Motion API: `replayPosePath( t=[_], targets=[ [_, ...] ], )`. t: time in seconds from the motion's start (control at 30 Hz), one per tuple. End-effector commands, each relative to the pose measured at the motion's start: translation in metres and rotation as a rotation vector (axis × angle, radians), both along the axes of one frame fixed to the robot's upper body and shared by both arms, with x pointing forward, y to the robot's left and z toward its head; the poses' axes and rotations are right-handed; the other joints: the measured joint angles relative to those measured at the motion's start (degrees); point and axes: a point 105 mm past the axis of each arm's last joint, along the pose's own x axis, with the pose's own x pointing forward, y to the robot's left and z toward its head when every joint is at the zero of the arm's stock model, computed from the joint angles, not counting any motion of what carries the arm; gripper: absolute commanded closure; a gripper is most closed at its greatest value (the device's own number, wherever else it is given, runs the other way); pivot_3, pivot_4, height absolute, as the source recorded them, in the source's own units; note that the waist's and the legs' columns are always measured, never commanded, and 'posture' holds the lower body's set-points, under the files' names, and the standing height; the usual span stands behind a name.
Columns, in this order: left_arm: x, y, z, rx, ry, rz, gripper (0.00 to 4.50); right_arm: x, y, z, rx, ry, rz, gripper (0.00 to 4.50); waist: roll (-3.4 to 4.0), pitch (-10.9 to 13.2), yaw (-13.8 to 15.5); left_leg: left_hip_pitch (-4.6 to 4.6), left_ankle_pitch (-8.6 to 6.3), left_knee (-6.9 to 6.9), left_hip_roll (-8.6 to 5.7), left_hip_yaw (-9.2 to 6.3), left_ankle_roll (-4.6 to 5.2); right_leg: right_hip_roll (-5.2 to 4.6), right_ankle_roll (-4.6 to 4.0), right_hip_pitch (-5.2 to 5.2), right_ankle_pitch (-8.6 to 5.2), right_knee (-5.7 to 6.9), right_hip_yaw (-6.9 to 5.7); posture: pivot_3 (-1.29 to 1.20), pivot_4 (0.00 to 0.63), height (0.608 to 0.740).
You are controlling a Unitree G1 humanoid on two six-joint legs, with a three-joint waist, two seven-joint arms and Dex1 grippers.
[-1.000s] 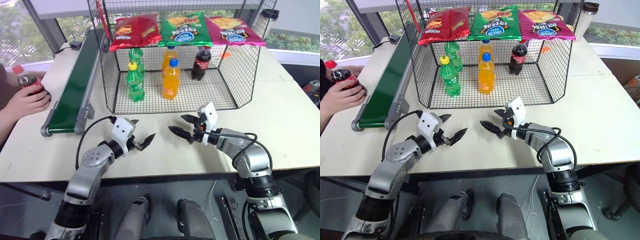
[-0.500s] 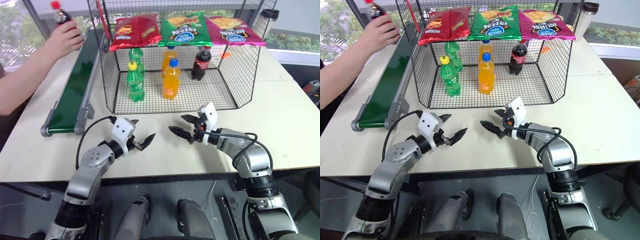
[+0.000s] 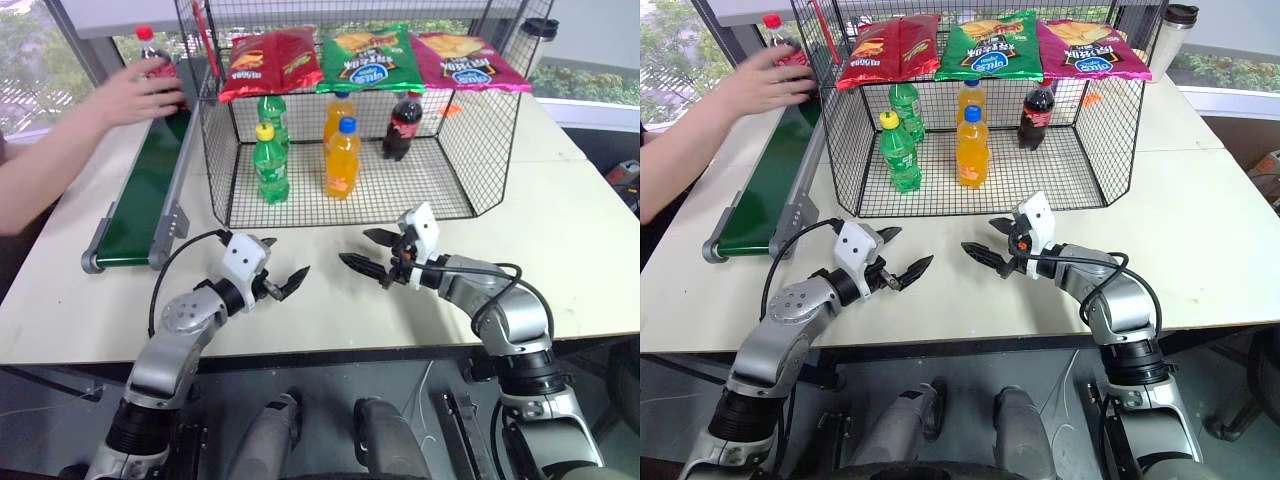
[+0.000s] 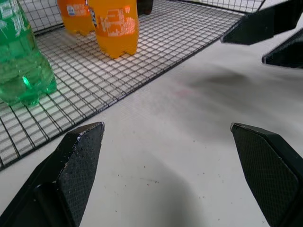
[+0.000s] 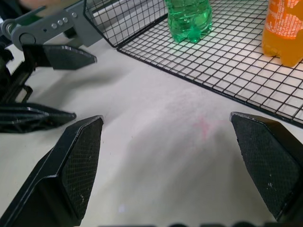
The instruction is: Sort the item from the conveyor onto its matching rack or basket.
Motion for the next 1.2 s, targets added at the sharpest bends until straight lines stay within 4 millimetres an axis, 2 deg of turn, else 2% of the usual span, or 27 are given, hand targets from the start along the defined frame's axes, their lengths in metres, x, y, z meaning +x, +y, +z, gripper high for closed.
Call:
replayPosePath(
  t=[0.03, 0.13, 0.27, 0.37, 0.47, 0.57, 0.73, 0.9, 1.2],
  targets=[
    [-0.002, 0.007, 0.031, -0.023, -0.091, 0.008, 0.00, -0.011, 0.012, 0.025, 0.015, -0.085, 0.088, 0.08, 0.00, 0.00, -0.05, 0.00, 0.00, -0.01, 0.00, 0.00, 0.00, 0.00, 0.00, -0.01, 0.00, 0.00, 0.00, 0.00, 0.150, 0.738],
    [-0.006, 0.024, 0.065, -0.045, -0.168, 0.068, 0.00, -0.021, 0.021, 0.044, 0.035, -0.125, 0.168, 0.08, 0.00, 0.01, -0.14, -0.02, 0.00, -0.04, 0.03, -0.01, 0.00, 0.01, 0.00, -0.04, 0.00, 0.00, 0.00, 0.00, 0.150, 0.738],
    [-0.011, 0.046, 0.083, -0.063, -0.190, 0.157, 0.00, -0.031, 0.031, 0.060, 0.049, -0.161, 0.247, 0.08, 0.00, 0.01, -0.13, -0.01, 0.00, -0.04, 0.05, -0.02, 0.00, 0.02, 0.01, -0.03, -0.01, -0.01, 0.00, 0.00, 0.150, 0.738],
    [-0.014, 0.078, 0.081, -0.072, -0.170, 0.293, 0.00, -0.045, 0.044, 0.078, 0.080, -0.210, 0.361, 0.08, 0.00, 0.01, -0.18, -0.01, 0.00, -0.06, 0.05, -0.01, -0.01, 0.02, 0.00, -0.03, -0.01, -0.04, 0.00, 0.00, 0.150, 0.738],
    [-0.016, 0.105, 0.068, -0.080, -0.130, 0.397, 0.00, -0.050, 0.050, 0.083, 0.085, -0.228, 0.404, 0.08, 0.00, 0.01, -0.11, -0.01, -0.01, -0.08, 0.05, -0.01, -0.01, 0.01, 0.00, -0.04, 0.00, -0.04, 0.00, 0.00, 0.150, 0.738],
    [-0.019, 0.136, 0.056, -0.090, -0.105, 0.529, 0.00, -0.048, 0.053, 0.080, 0.080, -0.230, 0.417, 0.08, -0.01, 0.00, 0.13, -0.01, -0.01, -0.07, 0.07, -0.02, -0.01, 0.00, -0.01, -0.02, -0.01, -0.05, 0.00, 0.00, 0.150, 0.738],
    [-0.018, 0.177, 0.053, -0.140, -0.119, 0.719, 0.00, -0.045, 0.053, 0.070, 0.069, -0.217, 0.413, 0.08, -0.02, 0.00, 0.13, -0.04, -0.01, -0.06, 0.07, -0.02, -0.02, -0.03, -0.01, -0.01, -0.01, -0.10, -0.01, 0.00, 0.150, 0.738],
    [-0.015, 0.197, 0.049, -0.187, -0.124, 0.811, 0.00, -0.043, 0.052, 0.063, 0.056, -0.212, 0.399, 0.08, -0.02, 0.00, 0.04, -0.04, -0.02, -0.08, 0.06, -0.02, -0.02, -0.05, -0.02, -0.04, -0.01, -0.11, -0.02, 0.00, 0.150, 0.738],
    [-0.003, 0.202, 0.045, -0.222, -0.123, 0.831, 0.00, -0.043, 0.050, 0.062, 0.042, -0.216, 0.381, 0.08, -0.03, -0.01, 0.04, -0.04, -0.02, -0.08, 0.07, -0.01, -0.03, -0.04, -0.02, -0.03, 0.00, -0.10, -0.03, 0.00, 0.150, 0.738]
  ],
)
